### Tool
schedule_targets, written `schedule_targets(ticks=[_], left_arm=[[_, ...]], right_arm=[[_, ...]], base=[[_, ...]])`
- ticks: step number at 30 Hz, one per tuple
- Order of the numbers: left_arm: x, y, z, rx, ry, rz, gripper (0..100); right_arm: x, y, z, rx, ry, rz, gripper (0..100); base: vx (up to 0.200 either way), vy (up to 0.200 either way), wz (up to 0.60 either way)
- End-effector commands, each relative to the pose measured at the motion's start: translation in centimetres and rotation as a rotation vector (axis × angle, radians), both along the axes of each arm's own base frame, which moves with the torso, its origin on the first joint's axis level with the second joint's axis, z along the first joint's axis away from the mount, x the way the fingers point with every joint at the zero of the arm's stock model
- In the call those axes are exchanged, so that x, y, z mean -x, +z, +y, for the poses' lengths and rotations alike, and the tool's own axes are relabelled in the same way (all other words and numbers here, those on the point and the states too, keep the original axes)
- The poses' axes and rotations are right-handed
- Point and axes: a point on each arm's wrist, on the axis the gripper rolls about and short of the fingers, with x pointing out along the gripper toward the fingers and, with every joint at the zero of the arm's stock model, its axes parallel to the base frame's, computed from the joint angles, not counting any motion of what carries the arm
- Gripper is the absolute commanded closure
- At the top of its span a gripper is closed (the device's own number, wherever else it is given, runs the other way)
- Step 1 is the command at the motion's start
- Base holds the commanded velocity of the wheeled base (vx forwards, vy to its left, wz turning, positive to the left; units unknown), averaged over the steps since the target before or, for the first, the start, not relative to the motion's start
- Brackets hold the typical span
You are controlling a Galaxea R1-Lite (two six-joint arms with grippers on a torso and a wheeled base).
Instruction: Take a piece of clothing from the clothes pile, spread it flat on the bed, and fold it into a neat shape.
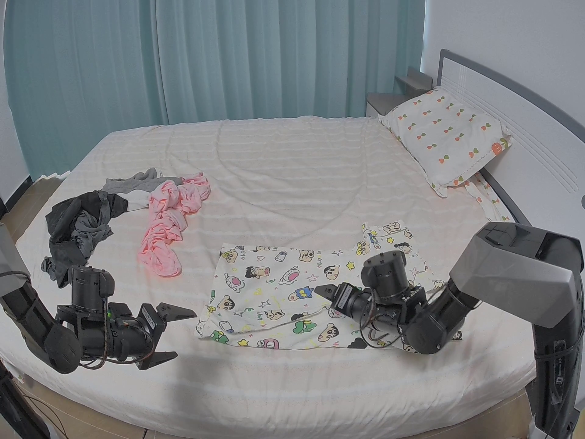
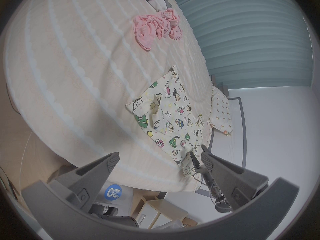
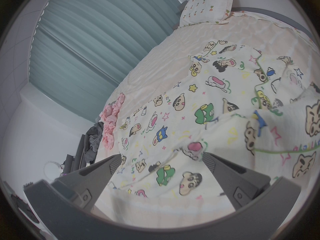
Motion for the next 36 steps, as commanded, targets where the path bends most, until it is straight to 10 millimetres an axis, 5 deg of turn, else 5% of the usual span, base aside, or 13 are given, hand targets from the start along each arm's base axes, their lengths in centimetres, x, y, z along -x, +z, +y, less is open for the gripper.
schedule_targets(ticks=[1, 5, 12, 27, 36], left_arm=[[-0.7, -1.4, -3.2, -0.076, -0.061, 0.024, 0], [-2.1, -2.5, -6.9, -0.201, -0.065, -0.008, 0], [-4.1, -4.2, -10.6, -0.308, -0.060, 0.012, 0], [-8.5, -6.2, -12.6, -0.449, 0.052, -0.001, 0], [-11.1, -5.3, -13.6, -0.445, 0.085, -0.032, 0]], right_arm=[[3.4, 1.9, -1.8, -0.031, 0.060, -0.047, 0], [4.0, 3.0, -1.6, -0.042, 0.072, -0.069, 0], [4.1, 3.6, -1.7, -0.049, 0.074, -0.085, 0], [4.0, 3.9, -1.7, -0.052, 0.073, -0.098, 0], [4.0, 4.0, -1.8, -0.071, 0.073, -0.127, 0]], base=[[0.000, 0.000, 0.00], [0.000, 0.000, 0.00], [0.000, 0.000, 0.00], [0.000, 0.000, 0.00], [0.000, 0.000, 0.00]])
